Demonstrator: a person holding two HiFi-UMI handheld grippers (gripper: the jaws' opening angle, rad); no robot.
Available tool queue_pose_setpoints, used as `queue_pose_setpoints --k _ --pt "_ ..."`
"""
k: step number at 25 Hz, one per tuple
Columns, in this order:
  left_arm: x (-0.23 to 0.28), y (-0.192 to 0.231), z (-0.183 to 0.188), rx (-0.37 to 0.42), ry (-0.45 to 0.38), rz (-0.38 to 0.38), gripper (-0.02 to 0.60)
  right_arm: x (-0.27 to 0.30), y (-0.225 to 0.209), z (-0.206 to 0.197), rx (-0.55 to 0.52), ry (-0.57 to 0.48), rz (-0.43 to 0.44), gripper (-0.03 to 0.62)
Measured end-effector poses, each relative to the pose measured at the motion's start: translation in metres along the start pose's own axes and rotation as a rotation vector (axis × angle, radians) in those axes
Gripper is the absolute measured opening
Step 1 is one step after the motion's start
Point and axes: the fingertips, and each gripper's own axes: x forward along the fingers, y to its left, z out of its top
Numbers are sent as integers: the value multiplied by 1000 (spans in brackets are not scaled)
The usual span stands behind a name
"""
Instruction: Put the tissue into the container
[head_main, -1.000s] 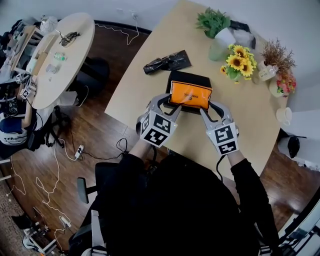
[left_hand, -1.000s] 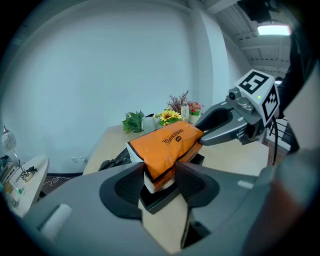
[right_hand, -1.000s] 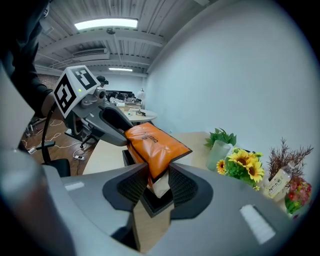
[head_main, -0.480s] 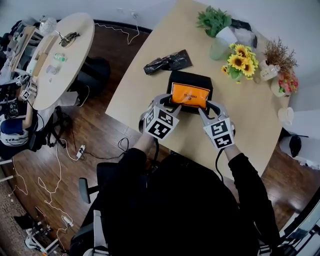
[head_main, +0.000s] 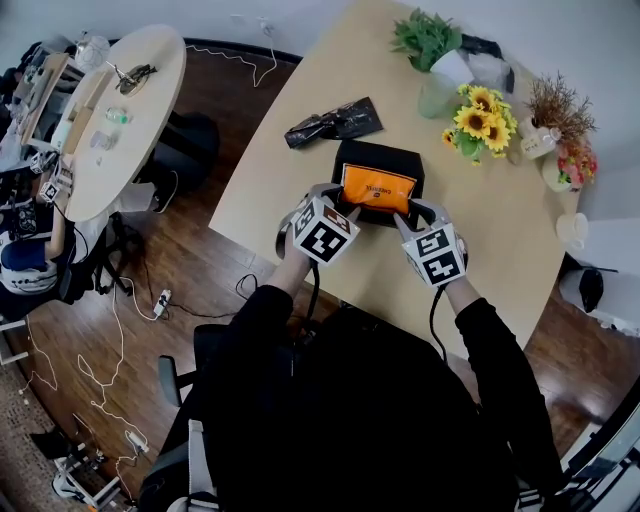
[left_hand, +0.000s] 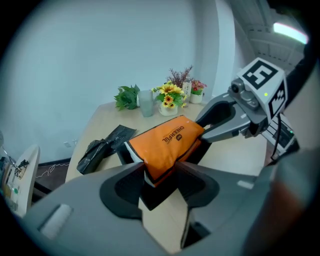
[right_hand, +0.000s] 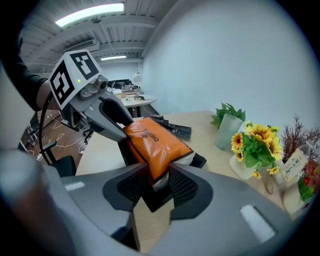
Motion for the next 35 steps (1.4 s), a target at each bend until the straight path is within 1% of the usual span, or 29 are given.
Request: queue_pose_setpoints --k 3,6,11,15,18,21,25,32,33,35 --pt "4 0 -3 4 60 -14 173 5 0 -4 31 64 26 129" --pt "8 1 -4 3 93 -15 173 8 0 -6 46 104 35 127" --pt "14 3 0 -25 127 -43 173 13 -2 -8 37 157 50 130" --pt "22 5 -2 -27 203 -59 176 21 -3 -12 36 222 63 135" --pt "26 5 -4 -11 266 -66 176 22 -1 -13 24 290 66 135" --pt "28 5 -6 0 305 -73 175 23 0 -12 -4 334 66 134" --pt "30 5 -6 3 329 -66 175 25 -4 -6 -39 360 64 137" --pt "31 6 -6 -7 318 -28 178 25 -5 -6 -38 357 50 143" --pt "30 7 -6 -6 321 -16 181 24 -6 -5 -39 352 40 151" --pt "26 10 -5 13 325 25 203 20 -9 -3 -48 337 12 190"
